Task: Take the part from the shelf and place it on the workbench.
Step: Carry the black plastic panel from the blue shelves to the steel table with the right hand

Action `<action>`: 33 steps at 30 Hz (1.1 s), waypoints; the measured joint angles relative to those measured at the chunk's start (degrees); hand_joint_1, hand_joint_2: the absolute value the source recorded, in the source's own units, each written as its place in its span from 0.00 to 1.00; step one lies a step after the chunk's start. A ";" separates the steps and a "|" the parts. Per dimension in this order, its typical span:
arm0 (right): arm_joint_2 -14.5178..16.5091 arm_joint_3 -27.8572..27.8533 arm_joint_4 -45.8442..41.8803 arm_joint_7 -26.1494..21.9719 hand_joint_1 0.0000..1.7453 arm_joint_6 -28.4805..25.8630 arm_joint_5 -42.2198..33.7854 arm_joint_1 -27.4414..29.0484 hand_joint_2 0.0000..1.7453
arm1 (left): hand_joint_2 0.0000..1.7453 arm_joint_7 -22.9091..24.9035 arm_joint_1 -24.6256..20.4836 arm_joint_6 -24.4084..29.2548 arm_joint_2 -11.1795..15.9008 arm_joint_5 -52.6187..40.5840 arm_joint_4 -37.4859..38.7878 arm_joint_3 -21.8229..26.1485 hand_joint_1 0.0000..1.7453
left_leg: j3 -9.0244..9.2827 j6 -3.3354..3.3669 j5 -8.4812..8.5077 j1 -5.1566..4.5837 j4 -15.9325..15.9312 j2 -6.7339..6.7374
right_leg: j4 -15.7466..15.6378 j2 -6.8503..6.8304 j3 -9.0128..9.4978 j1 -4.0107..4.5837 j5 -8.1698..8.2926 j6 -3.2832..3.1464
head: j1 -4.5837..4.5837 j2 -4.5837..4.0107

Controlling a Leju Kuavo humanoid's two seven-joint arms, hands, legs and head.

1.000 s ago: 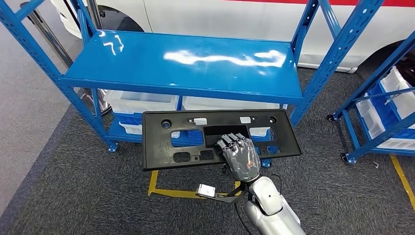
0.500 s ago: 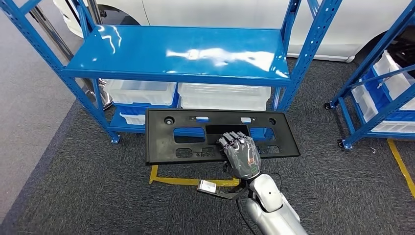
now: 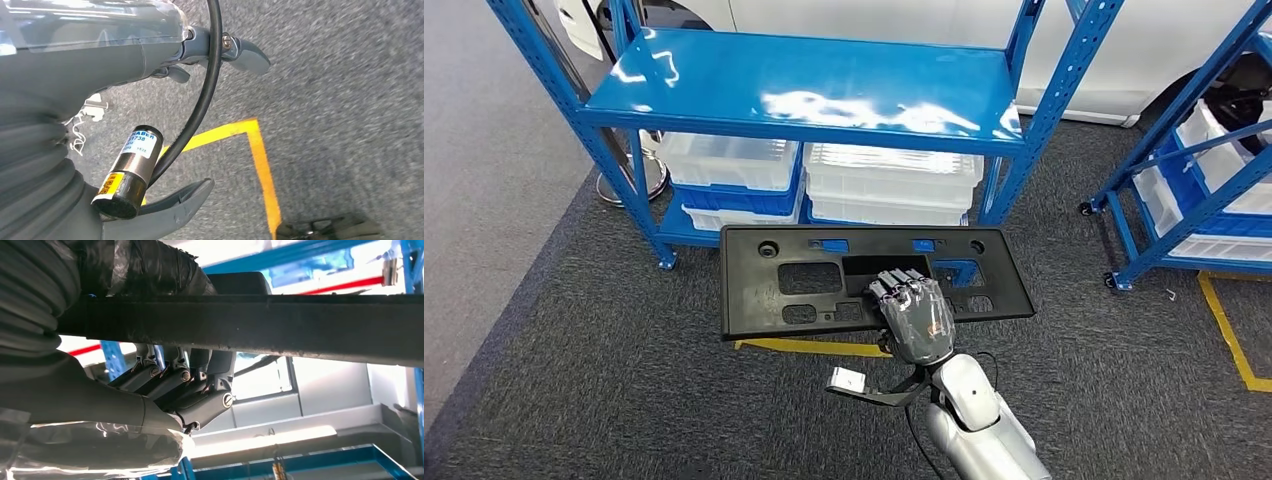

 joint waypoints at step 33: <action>0.56 0.02 2.00 1.27 0.95 0.00 -0.91 -2.13 1.00 | 1.00 -0.37 0.27 -0.08 0.07 -0.07 0.02 0.52 0.00 | -2.60 -0.21 1.21 -0.23 0.54 -0.27 | -7.95 -0.02 6.71 0.64 1.14 -1.51 | 0.11 0.00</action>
